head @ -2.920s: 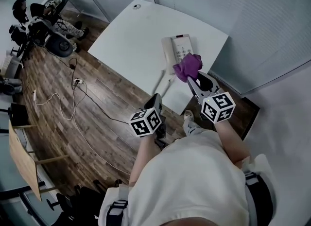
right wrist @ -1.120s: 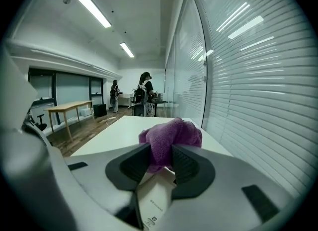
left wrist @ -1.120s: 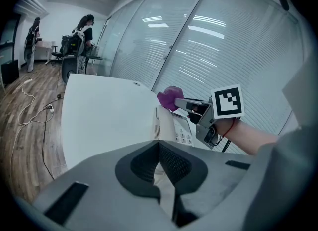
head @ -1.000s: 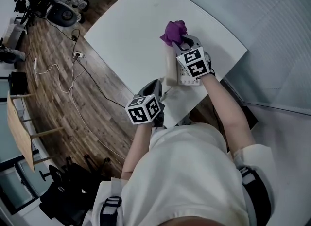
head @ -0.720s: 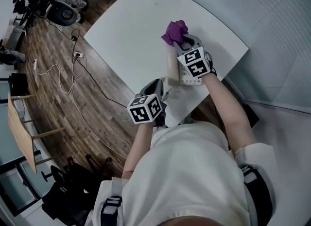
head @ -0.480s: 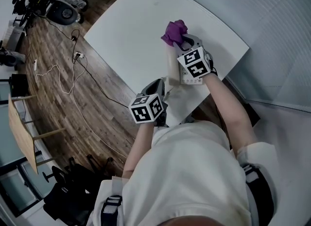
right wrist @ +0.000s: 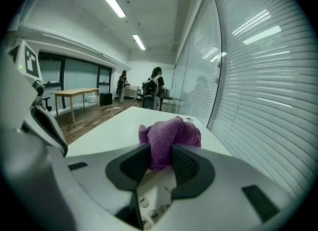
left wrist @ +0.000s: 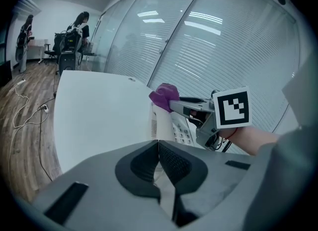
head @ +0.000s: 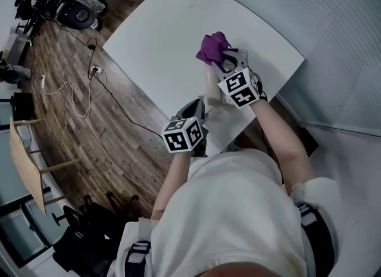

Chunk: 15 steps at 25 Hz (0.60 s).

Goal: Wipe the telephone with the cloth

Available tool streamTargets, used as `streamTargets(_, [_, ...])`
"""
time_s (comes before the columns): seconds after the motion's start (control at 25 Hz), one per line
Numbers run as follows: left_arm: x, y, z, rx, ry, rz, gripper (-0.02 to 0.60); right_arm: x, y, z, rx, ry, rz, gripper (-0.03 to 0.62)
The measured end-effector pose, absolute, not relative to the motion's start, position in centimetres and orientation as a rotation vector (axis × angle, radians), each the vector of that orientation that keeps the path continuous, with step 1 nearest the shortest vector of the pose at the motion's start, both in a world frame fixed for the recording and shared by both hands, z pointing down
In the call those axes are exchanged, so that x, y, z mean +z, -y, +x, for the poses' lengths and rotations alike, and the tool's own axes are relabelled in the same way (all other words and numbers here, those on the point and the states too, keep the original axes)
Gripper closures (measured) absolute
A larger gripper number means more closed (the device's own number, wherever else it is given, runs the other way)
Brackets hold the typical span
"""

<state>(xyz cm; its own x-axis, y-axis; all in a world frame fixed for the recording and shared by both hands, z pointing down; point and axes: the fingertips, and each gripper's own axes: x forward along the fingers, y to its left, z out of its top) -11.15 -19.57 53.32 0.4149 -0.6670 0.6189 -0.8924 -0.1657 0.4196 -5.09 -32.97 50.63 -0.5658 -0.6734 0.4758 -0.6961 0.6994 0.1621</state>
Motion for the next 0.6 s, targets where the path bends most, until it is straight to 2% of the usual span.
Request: streamTargets(0.6, [52.7,18.8,-11.7,0.366,1.332,1.925,0.560,50.7,28.3,-6.1,0.030,2.417,0.962,0.462])
